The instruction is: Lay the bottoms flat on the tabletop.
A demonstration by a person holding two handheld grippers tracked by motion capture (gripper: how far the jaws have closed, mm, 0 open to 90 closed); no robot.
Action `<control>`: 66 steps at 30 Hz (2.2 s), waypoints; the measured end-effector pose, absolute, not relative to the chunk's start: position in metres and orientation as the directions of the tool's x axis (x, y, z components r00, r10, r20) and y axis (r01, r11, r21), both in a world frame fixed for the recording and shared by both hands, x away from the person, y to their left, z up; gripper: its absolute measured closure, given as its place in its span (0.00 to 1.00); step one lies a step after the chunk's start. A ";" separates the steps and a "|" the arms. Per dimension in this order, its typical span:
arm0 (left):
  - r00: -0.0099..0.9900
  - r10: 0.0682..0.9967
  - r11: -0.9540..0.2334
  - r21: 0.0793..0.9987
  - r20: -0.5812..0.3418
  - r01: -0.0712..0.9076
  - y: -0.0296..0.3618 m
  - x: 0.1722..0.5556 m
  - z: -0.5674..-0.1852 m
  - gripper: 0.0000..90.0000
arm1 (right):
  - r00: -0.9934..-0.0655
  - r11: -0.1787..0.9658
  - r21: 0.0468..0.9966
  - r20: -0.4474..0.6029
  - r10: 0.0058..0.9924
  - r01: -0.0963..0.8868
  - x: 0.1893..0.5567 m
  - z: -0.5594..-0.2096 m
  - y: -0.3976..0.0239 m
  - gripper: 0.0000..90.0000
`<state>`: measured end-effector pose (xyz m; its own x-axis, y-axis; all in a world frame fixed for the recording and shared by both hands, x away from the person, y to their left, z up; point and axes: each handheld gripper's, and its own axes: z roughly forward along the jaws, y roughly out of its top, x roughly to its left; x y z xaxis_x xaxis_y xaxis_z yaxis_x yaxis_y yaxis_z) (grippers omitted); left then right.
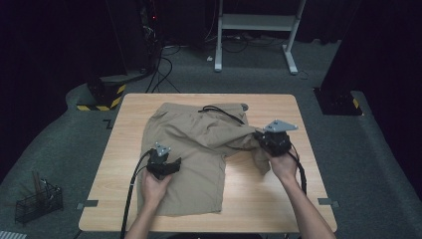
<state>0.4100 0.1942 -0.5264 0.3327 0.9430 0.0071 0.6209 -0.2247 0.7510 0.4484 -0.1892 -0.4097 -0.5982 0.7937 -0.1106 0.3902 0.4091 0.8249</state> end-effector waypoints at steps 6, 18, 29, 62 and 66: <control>0.334 0.942 -0.226 0.751 0.007 0.620 0.194 0.410 -0.526 0.36 | -0.447 0.390 0.687 -0.105 0.888 0.613 0.510 -0.458 -0.207 0.95; 0.335 0.942 -0.228 0.752 0.010 0.619 0.194 0.410 -0.526 0.36 | -0.495 0.371 0.799 -0.107 0.862 0.473 0.449 -0.440 -0.210 0.70; 0.334 0.942 -0.228 0.751 0.011 0.619 0.194 0.410 -0.526 0.36 | -0.609 0.503 0.636 -0.065 0.791 0.585 0.441 -0.508 -0.171 0.76; 0.329 0.944 -0.224 0.752 0.009 0.621 0.194 0.410 -0.526 0.36 | -0.646 0.500 0.755 -0.134 0.751 0.425 0.368 -0.475 -0.254 0.68; 0.330 0.944 -0.224 0.751 0.009 0.620 0.194 0.410 -0.526 0.36 | -0.676 0.546 0.714 -0.139 0.724 0.438 0.384 -0.493 -0.222 0.55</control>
